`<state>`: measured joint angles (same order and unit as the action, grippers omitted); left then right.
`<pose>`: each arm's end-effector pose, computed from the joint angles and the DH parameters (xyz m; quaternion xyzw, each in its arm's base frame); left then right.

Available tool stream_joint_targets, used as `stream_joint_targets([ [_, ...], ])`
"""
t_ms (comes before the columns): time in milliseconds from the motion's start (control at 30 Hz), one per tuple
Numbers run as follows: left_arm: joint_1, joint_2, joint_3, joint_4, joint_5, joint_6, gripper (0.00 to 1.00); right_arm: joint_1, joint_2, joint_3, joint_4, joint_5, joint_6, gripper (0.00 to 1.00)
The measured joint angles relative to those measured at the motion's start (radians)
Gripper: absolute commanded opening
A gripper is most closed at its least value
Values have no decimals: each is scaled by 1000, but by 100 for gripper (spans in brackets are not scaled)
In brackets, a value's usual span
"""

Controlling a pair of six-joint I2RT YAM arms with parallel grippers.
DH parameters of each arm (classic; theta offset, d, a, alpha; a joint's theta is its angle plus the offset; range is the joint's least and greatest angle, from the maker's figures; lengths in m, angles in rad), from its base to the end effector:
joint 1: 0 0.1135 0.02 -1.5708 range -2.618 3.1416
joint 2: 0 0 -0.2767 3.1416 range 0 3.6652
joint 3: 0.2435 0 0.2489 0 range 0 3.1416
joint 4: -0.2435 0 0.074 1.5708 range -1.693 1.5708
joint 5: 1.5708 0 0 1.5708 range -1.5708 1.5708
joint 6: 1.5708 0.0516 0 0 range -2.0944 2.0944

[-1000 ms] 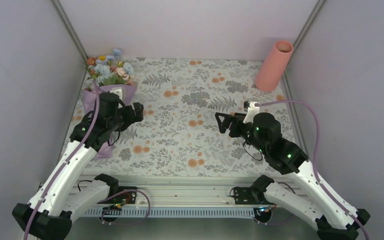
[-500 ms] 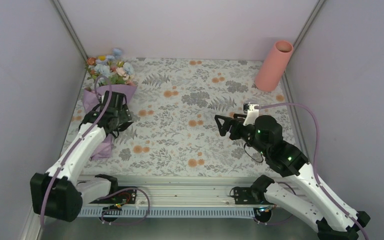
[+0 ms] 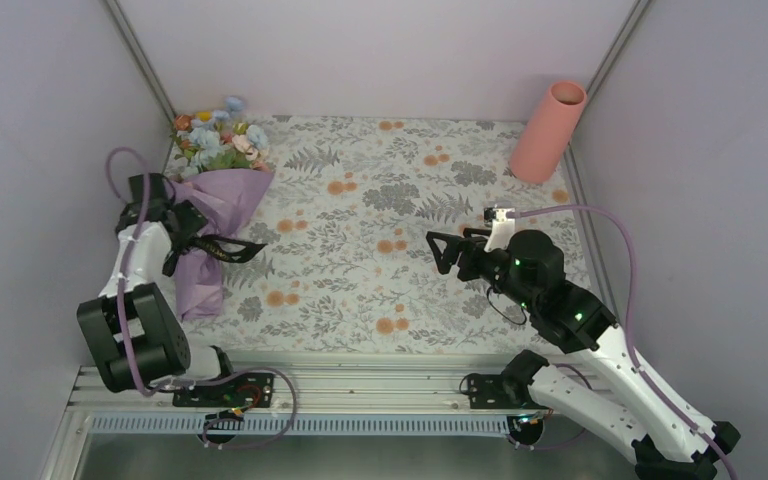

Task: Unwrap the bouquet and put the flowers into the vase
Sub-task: Move the fake flower to the center of the board.

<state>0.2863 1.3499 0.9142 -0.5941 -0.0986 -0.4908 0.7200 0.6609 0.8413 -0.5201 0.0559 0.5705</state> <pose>0.2559 0.0806 0.2285 -0.3768 0.8857 0.0200 0.2703 0.1123 0.0946 0.3439 -0.0449 0.8151 0.3289 0.4749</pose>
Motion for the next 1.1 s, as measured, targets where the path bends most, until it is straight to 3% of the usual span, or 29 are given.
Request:
stream_joint_targets([
  [133, 151, 61, 23, 71, 137, 38, 91, 0, -4, 0, 0, -4, -3, 100],
  [300, 218, 104, 14, 148, 264, 85, 93, 0, -12, 0, 1, -5, -10, 100],
  [633, 278, 229, 49, 263, 397, 171, 92, 0, -14, 0, 0, -4, -32, 100],
  [1100, 259, 350, 104, 382, 588, 204, 87, 0, -74, 0, -16, -4, -66, 100],
])
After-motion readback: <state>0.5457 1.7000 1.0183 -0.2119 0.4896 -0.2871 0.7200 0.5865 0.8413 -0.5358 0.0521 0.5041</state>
